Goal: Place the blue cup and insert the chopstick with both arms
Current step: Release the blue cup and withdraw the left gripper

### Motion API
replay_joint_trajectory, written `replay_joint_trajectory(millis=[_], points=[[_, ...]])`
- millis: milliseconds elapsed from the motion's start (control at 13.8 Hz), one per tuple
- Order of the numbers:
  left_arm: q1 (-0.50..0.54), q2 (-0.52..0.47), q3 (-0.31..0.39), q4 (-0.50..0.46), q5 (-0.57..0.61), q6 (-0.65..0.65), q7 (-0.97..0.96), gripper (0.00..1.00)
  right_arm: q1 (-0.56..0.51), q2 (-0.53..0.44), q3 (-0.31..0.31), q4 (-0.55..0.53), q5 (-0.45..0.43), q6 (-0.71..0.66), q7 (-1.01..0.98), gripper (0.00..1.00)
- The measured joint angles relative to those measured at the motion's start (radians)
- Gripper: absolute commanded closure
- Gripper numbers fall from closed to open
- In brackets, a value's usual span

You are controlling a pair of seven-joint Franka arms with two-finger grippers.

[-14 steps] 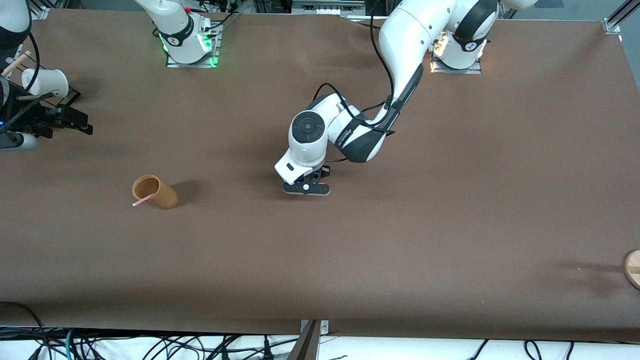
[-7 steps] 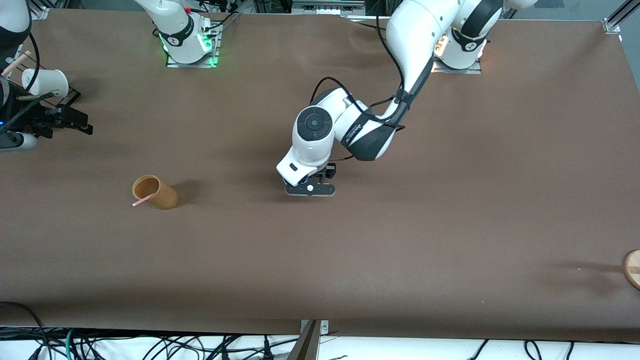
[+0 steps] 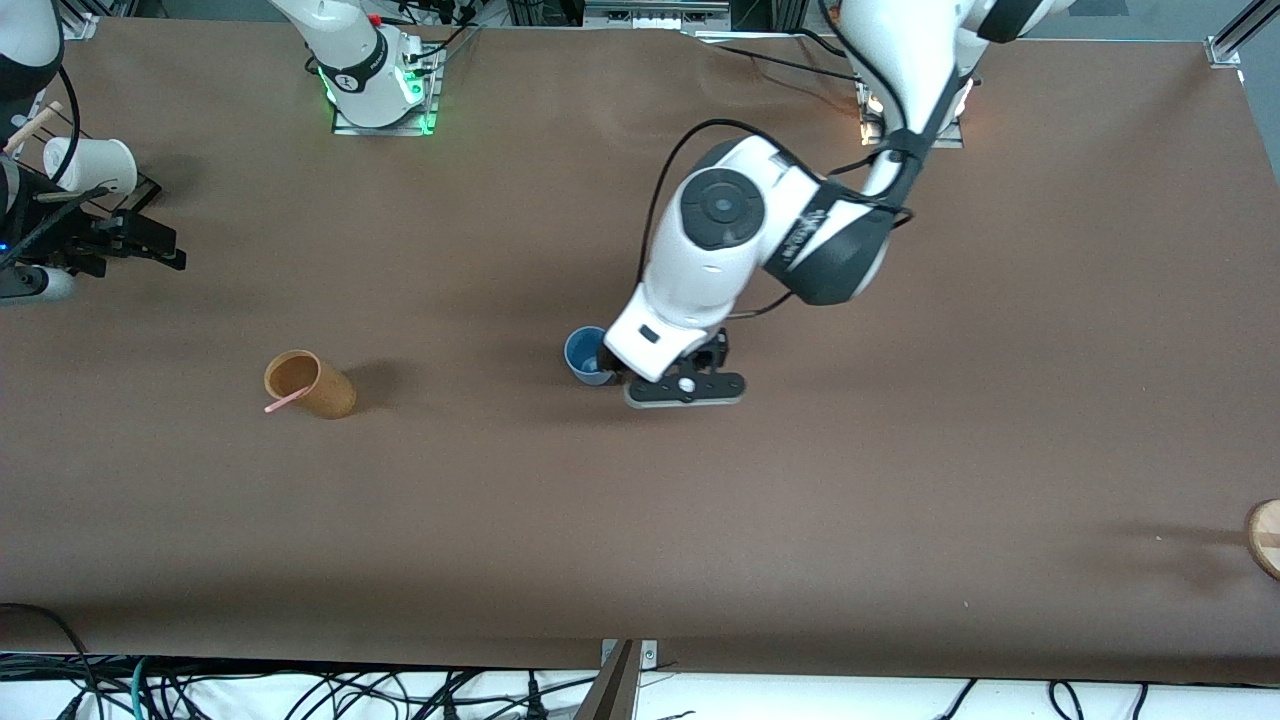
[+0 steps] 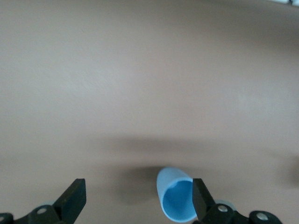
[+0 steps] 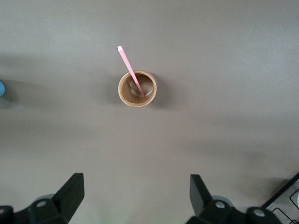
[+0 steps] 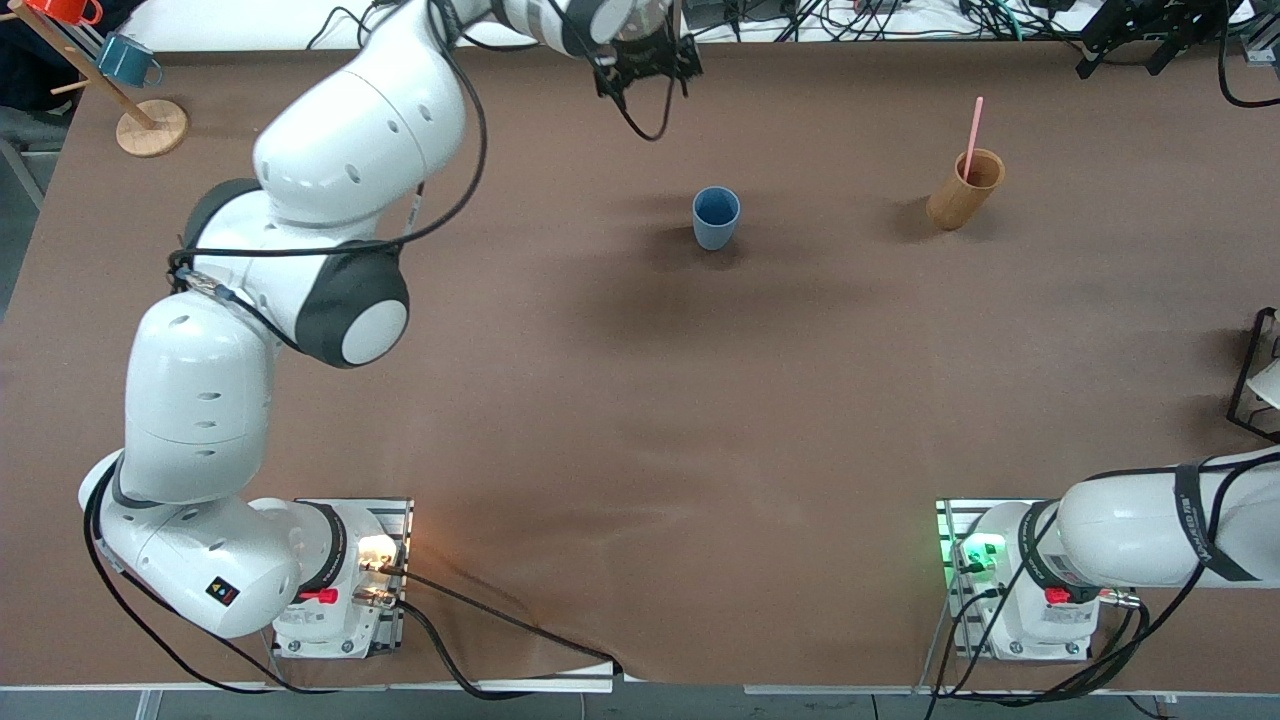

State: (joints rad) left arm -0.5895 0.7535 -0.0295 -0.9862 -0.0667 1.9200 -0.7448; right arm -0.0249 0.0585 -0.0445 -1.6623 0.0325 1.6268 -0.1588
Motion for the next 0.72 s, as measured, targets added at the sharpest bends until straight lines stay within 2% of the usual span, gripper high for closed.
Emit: replay_joint_trajectory(millis=[361, 723], points=[[0.156, -0.115, -0.002, -0.053, -0.002, -0.085, 0.058, 0.00, 0.000, 0.002, 0.000, 0.000, -0.001, 0.000, 0.000, 0.00], [0.323, -0.210, -0.002, -0.075, -0.003, -0.254, 0.292, 0.00, 0.000, 0.003, 0.002, 0.000, -0.026, 0.000, 0.000, 0.00]])
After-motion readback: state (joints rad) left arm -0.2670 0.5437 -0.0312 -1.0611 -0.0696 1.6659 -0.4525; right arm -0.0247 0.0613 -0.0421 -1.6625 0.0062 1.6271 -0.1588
